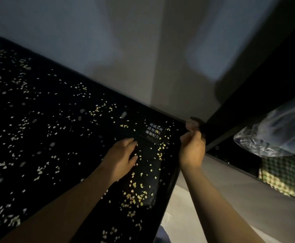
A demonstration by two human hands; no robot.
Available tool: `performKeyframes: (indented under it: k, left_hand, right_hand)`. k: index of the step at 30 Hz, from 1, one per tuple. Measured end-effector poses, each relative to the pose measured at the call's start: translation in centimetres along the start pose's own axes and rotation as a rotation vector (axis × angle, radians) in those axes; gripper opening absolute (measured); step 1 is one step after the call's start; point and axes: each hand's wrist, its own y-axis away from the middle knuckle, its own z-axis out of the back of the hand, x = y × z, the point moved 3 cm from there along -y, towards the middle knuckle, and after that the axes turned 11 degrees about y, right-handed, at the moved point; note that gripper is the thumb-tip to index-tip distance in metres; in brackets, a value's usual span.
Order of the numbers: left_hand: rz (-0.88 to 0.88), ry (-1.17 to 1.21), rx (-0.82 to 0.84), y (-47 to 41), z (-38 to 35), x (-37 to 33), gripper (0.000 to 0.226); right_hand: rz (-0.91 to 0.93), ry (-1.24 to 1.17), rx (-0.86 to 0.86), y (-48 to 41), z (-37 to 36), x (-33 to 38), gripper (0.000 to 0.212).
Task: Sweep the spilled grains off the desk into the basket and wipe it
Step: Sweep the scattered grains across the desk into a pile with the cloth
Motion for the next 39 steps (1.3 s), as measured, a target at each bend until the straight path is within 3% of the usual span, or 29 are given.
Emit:
performKeyframes:
  k: [6,16,18,24,28,33,39]
  left_hand:
    - [-0.03,-0.106,0.043,-3.0,-0.6,1.4,0.063]
    - [0.057,-0.115,0.087,-2.8,-2.6,3.6,0.071]
    - [0.043,-0.111,0.088,-2.8,-2.5,3.6,0.072]
    - [0.036,-0.111,0.111,-2.7,-2.5,4.0,0.074]
    - [0.025,-0.094,0.106,-2.8,-2.5,4.3,0.075]
    - [0.024,-0.074,0.11,-2.7,-2.7,4.6,0.08]
    - [0.014,-0.066,0.104,-2.7,-2.7,4.7,0.077]
  right_hand:
    - [-0.133,0.092,0.11,-2.9,-3.2,-0.4,0.035]
    - [0.269,0.0,0.117,3.7,-4.4,-2.0,0.018]
    - [0.264,-0.099,0.177,4.9,-3.5,-2.0,0.015]
    - [0.175,-0.19,-0.049,0.0,-0.6,0.7,0.019]
    - [0.12,-0.053,0.032,-4.5,-3.4,1.3,0.028]
    - [0.363,0.06,0.21,-7.9,-7.3,1.6,0.031]
    - [0.406,0.019,0.294,-3.1,-5.4,0.3,0.018]
